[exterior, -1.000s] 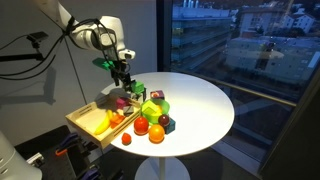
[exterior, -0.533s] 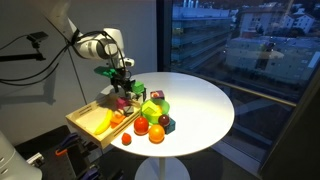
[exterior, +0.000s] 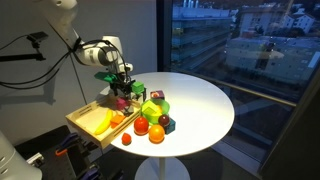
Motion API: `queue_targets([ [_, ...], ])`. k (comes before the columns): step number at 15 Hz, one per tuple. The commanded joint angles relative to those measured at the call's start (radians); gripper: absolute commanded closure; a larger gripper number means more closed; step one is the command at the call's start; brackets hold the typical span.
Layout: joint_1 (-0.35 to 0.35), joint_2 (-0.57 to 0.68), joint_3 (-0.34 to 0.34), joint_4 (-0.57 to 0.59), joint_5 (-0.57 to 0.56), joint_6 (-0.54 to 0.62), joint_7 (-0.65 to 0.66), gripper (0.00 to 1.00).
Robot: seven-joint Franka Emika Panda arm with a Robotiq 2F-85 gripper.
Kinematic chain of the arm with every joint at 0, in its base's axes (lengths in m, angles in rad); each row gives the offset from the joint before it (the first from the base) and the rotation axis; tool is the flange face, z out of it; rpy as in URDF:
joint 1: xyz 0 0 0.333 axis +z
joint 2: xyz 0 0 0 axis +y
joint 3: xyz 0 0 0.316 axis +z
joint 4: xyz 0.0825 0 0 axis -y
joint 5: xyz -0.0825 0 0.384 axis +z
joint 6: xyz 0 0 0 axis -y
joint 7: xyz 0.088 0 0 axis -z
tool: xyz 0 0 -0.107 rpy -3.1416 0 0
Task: Remove the pink block from the crate and put it on the table
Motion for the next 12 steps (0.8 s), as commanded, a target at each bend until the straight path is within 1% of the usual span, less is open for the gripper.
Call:
queue_targets([
  [1,0.025,0.029,-0.019,0.030,-0.043,0.030,0.014,0.00],
  [6,0.040,0.044,-0.043,0.040,-0.077,0.057,0.023,0.00],
  [12,0.039,0.057,-0.057,0.045,-0.078,0.062,0.016,0.00],
])
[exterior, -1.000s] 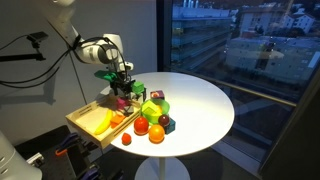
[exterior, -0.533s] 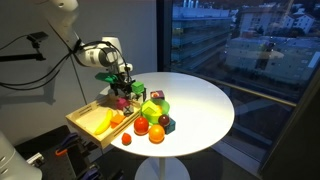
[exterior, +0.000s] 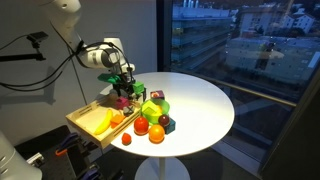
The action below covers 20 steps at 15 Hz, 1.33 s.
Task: Remove the pink block from the crate and put it on the table
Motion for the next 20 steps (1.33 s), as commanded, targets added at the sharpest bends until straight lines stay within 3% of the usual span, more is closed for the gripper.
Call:
queue_targets([
  [1,0.011,0.020,-0.014,0.022,-0.024,0.005,0.016,0.00],
  [20,0.000,-0.062,0.000,-0.018,0.014,-0.009,0.011,0.00],
])
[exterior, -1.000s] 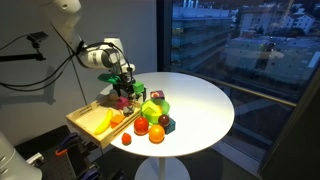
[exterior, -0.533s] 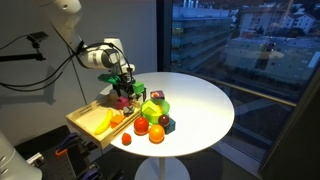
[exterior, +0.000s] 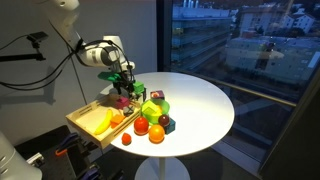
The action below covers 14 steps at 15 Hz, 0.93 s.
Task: Remove the pink block from the crate and put it on the table
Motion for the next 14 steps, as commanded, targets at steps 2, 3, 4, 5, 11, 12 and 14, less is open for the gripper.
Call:
queue_targets([
  [2,-0.003,-0.050,0.000,-0.024,0.008,-0.015,0.012,0.00],
  [3,-0.004,-0.052,-0.001,-0.026,0.006,-0.016,0.013,0.00],
  [4,-0.004,-0.053,-0.002,-0.028,0.005,-0.018,0.014,0.00],
  [5,-0.005,-0.054,-0.002,-0.031,0.005,-0.021,0.014,0.00],
  [11,-0.010,-0.064,-0.004,-0.057,0.006,-0.024,0.008,0.00],
  [12,-0.011,-0.066,-0.003,-0.061,0.008,-0.025,0.006,0.00],
  [14,-0.011,-0.064,-0.004,-0.066,0.006,-0.025,0.007,0.00],
])
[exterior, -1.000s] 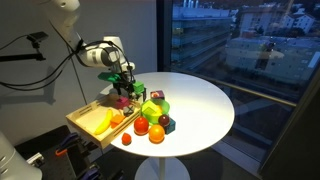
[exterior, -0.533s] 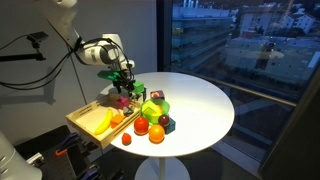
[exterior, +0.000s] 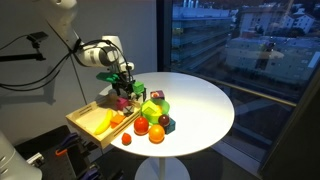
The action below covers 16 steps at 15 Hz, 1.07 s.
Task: Remove the pink block from the crate and put it on the table
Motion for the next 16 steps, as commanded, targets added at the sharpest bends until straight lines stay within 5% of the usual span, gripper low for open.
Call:
queue_targets([
  [1,-0.006,-0.032,0.000,-0.024,0.004,-0.019,0.008,0.00],
  [16,0.003,0.020,-0.009,-0.003,-0.009,-0.022,0.020,0.00],
])
